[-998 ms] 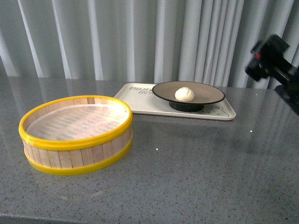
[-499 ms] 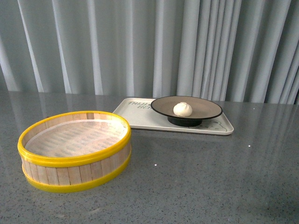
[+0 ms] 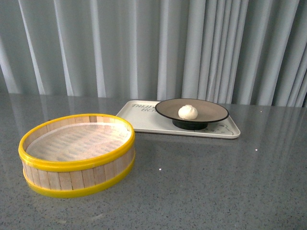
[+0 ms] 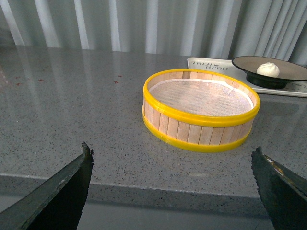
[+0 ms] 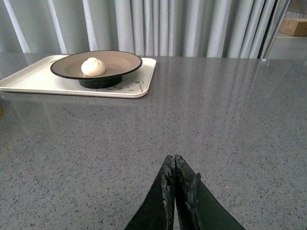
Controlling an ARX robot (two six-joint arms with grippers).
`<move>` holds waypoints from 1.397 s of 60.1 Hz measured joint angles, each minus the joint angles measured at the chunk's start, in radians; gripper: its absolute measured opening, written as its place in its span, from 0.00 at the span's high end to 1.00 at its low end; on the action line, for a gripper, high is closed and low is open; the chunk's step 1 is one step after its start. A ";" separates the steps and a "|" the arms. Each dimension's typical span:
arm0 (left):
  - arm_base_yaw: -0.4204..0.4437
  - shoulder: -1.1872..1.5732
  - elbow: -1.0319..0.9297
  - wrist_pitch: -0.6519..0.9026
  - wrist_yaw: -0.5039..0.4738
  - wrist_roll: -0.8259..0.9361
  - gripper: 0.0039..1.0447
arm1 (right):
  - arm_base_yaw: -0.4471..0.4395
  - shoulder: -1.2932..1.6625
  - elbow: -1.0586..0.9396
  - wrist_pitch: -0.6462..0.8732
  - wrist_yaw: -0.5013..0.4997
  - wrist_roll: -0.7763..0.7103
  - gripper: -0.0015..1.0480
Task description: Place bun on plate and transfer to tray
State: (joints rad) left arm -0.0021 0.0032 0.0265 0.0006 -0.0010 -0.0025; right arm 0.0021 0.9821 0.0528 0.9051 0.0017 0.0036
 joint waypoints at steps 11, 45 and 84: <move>0.000 0.000 0.000 0.000 0.000 0.000 0.06 | 0.000 -0.158 -0.027 -0.121 0.000 0.000 0.98; 0.000 0.000 0.000 0.000 0.000 0.000 0.06 | 0.000 -0.554 -0.048 -0.479 0.000 0.000 0.98; 0.000 0.000 0.000 0.000 0.000 0.000 0.06 | 0.000 -0.804 -0.048 -0.724 0.000 0.000 0.98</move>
State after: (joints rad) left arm -0.0021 0.0029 0.0265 0.0006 -0.0006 -0.0025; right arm 0.0017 0.1783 0.0051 0.1810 0.0013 0.0036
